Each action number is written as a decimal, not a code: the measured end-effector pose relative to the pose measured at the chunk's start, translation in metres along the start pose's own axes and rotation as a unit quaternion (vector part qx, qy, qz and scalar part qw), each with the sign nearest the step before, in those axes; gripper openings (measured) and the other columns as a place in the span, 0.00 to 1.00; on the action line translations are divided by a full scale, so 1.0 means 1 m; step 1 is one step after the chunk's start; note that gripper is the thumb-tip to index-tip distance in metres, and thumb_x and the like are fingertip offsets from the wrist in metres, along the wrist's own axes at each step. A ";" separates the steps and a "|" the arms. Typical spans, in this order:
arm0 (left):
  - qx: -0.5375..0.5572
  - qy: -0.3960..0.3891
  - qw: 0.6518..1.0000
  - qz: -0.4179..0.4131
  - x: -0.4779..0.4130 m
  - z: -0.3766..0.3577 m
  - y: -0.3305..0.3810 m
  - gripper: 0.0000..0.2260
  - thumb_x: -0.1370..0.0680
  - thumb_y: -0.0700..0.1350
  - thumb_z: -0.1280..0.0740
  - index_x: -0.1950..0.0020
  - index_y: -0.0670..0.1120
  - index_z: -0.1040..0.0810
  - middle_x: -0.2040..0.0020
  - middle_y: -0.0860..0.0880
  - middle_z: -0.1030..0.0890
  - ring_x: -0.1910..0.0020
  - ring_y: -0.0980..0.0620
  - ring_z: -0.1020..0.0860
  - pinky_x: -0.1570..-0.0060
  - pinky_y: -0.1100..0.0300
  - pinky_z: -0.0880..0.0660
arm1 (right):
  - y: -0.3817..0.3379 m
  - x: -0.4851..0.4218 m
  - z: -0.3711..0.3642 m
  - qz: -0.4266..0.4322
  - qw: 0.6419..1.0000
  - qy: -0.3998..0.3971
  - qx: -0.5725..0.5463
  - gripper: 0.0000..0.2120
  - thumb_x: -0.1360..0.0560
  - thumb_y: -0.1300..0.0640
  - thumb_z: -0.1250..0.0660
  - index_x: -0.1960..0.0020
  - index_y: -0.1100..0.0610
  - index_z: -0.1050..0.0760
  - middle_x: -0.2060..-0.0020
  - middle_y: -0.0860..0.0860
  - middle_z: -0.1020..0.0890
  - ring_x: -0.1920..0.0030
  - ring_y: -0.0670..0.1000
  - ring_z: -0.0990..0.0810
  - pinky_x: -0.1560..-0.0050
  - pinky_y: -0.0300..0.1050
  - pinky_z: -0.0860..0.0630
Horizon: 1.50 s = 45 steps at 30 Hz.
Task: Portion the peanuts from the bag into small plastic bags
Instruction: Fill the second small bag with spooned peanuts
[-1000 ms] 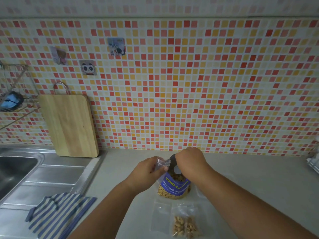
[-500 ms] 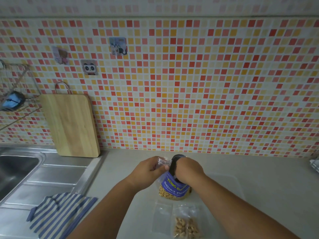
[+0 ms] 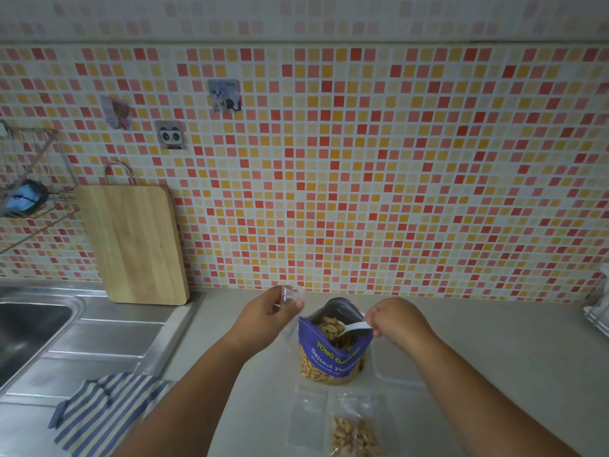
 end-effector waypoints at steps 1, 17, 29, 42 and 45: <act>-0.038 0.002 0.999 -0.015 -0.001 0.000 0.002 0.18 0.22 0.54 0.38 0.34 0.51 0.30 0.42 0.52 0.22 0.47 0.55 0.25 0.56 0.65 0.29 | 0.007 0.004 0.001 0.014 0.998 0.028 -0.060 0.13 0.24 0.58 0.39 0.43 0.58 0.21 0.52 0.52 0.17 0.58 0.47 0.20 0.57 0.37 0.26; -0.400 -0.027 0.902 -0.158 -0.011 -0.024 0.016 0.24 0.25 0.58 0.36 0.31 0.54 0.34 0.34 0.53 0.26 0.39 0.51 0.28 0.39 0.56 0.30 | 0.012 0.002 0.048 -0.071 0.981 -0.068 0.170 0.20 0.21 0.59 0.45 0.29 0.52 0.33 0.39 0.47 0.23 0.41 0.48 0.27 0.38 0.43 0.32; -0.442 -0.017 0.883 -0.153 -0.021 -0.049 0.026 0.21 0.26 0.60 0.38 0.37 0.50 0.30 0.42 0.50 0.22 0.45 0.49 0.27 0.48 0.55 0.30 | -0.014 0.002 0.051 -0.009 0.984 -0.056 0.172 0.21 0.22 0.61 0.41 0.29 0.55 0.33 0.40 0.53 0.26 0.46 0.51 0.28 0.46 0.43 0.31; -0.356 0.048 0.925 -0.124 -0.025 -0.059 0.017 0.22 0.24 0.60 0.40 0.36 0.50 0.31 0.43 0.50 0.21 0.44 0.48 0.27 0.48 0.55 0.31 | -0.056 0.047 0.073 0.239 0.948 0.146 0.150 0.11 0.23 0.59 0.39 0.46 0.51 0.20 0.49 0.48 0.18 0.50 0.52 0.22 0.53 0.43 0.27; -0.278 0.055 0.954 -0.093 -0.025 -0.056 0.014 0.22 0.23 0.60 0.41 0.35 0.49 0.33 0.45 0.48 0.22 0.46 0.48 0.26 0.46 0.53 0.29 | -0.062 0.068 0.089 0.283 0.903 0.232 0.225 0.12 0.23 0.59 0.40 0.45 0.49 0.22 0.52 0.48 0.18 0.54 0.50 0.28 0.53 0.43 0.34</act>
Point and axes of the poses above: each hand's wrist, its own x-axis away from the middle knuckle, its own z-axis out of the back of the hand, y = z × x, the point moved 3 cm from there along -x, towards the middle knuckle
